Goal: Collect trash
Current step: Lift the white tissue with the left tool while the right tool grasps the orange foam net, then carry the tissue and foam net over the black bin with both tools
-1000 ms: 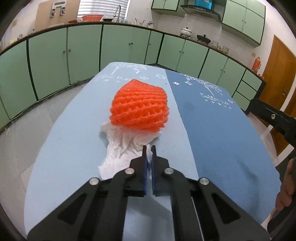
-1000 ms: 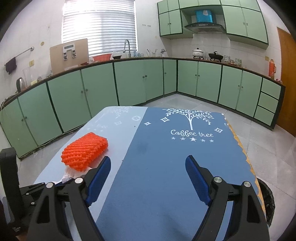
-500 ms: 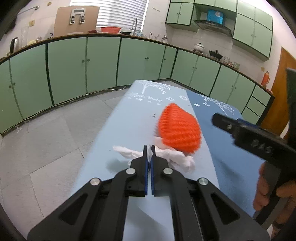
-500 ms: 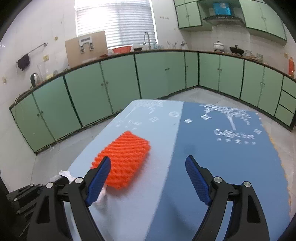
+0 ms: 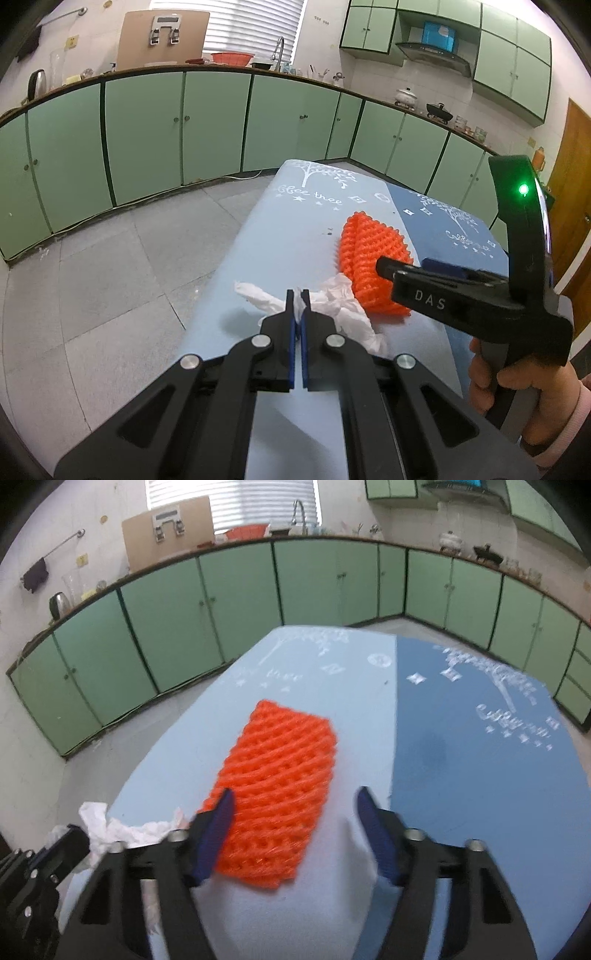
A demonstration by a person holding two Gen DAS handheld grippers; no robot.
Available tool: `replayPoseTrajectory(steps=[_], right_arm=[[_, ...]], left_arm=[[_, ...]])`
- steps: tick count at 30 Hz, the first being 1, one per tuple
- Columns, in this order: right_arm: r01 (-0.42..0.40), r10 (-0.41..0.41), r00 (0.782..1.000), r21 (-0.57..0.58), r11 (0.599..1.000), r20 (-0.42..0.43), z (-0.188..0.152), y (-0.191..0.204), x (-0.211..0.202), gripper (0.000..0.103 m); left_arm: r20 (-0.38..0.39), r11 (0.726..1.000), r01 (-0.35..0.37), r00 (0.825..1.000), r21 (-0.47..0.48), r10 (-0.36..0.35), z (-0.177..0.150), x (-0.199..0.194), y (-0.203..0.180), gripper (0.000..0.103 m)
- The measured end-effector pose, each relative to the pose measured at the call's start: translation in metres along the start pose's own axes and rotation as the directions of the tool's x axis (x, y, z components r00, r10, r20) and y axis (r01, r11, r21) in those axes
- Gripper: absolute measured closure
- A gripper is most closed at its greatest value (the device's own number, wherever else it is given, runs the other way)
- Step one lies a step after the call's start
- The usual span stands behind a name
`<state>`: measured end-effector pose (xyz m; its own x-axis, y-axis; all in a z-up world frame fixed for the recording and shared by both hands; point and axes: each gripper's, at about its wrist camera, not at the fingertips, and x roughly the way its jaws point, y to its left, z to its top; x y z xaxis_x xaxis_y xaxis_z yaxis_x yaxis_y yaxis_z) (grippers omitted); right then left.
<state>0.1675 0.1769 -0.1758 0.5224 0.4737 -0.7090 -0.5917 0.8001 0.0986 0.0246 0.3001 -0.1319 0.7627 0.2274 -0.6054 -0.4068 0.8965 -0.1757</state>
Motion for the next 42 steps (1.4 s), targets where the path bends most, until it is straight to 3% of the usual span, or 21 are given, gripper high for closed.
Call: replayPoseTrajectory(steps=[8,18,29,36,42], right_arm=[[-0.027,0.027,1.000,-0.001,1.000,0.017,-0.001,-0.001,-0.007,0.092],[-0.016,0.016,0.995,0.002,1.000,0.094,0.008,-0.014,-0.046,0.095],[0.029,-0.031,0.987,0.014,0.999,0.155,0.015,-0.038,-0.092,0.096],[0.085,-0.090,0.976,0.034,0.996,0.197,0.007,-0.065,-0.132,0.096],[0.181,-0.204,0.953,0.118,0.976,0.225,-0.010,-0.119,-0.176,0.096]], left_arm=[[0.005,1.000,-0.003,1.000,0.003,0.003,0.003,0.005,-0.005,0.102],[0.044,1.000,-0.006,0.999,0.000,0.006,0.017,0.005,-0.011,0.102],[0.096,0.998,0.052,0.994,0.035,-0.055,0.035,-0.005,-0.041,0.102],[0.118,0.986,0.148,0.980,0.082,-0.157,0.044,-0.013,-0.081,0.102],[0.109,0.951,0.274,0.951,0.143,-0.290,0.045,-0.015,-0.138,0.102]])
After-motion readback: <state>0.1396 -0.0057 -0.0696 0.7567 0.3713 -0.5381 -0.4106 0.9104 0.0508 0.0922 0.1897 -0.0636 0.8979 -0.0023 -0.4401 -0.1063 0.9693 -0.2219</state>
